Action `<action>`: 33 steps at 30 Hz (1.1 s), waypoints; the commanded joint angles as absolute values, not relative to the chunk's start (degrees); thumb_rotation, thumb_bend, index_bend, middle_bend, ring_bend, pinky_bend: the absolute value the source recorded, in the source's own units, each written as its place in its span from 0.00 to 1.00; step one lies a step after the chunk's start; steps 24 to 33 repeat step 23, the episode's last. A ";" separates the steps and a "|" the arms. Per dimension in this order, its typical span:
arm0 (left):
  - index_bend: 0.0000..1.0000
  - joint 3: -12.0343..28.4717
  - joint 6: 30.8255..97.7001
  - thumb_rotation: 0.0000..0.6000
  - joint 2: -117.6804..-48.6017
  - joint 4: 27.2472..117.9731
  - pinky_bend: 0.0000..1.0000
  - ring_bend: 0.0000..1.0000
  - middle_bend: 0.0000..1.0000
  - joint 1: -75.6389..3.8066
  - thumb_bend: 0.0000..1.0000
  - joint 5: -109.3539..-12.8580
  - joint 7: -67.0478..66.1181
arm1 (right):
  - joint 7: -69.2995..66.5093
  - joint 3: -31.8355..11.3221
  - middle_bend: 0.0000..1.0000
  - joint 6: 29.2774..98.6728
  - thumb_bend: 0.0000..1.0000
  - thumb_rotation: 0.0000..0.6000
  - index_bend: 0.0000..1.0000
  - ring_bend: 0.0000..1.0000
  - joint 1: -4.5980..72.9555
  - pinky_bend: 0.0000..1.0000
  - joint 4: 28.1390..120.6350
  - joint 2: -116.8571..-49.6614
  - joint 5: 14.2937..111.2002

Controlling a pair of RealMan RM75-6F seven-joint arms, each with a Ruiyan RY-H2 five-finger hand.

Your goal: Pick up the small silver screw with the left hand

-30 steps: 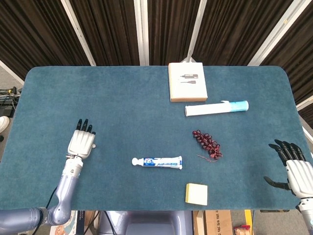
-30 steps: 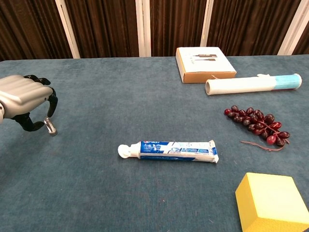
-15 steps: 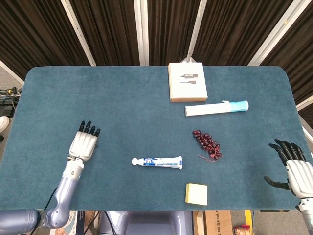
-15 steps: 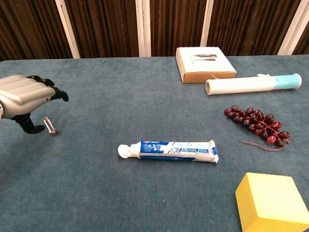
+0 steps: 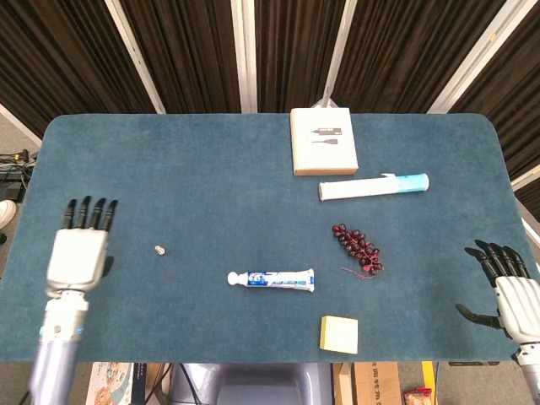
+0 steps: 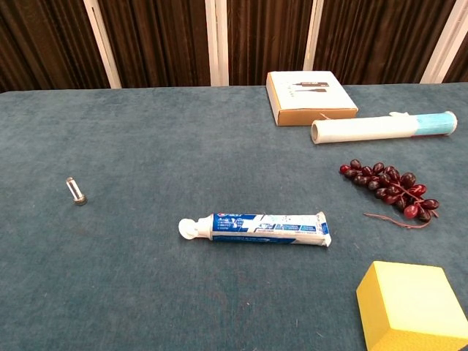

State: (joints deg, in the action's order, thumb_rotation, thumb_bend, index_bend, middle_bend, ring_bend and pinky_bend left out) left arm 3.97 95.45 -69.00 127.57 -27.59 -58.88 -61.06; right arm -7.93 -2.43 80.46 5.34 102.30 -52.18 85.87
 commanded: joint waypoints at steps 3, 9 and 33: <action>0.02 -4.25 95.92 1.00 -58.09 121.96 0.00 0.00 0.06 -16.32 0.36 -69.71 -34.62 | -7.06 -2.64 0.11 81.69 0.15 1.00 0.19 0.06 4.97 0.00 102.19 -52.68 86.27; 0.02 -6.16 94.17 1.00 -56.02 114.62 0.00 0.00 0.06 -12.48 0.36 -72.75 -21.44 | -5.63 -3.39 0.11 84.33 0.15 1.00 0.19 0.06 4.40 0.00 101.40 -54.10 86.76; 0.03 -4.88 93.43 1.00 -55.73 107.94 0.00 0.00 0.06 -8.78 0.36 -76.35 -9.19 | -3.41 -3.80 0.11 86.76 0.15 1.00 0.19 0.06 3.72 0.00 100.44 -54.91 87.74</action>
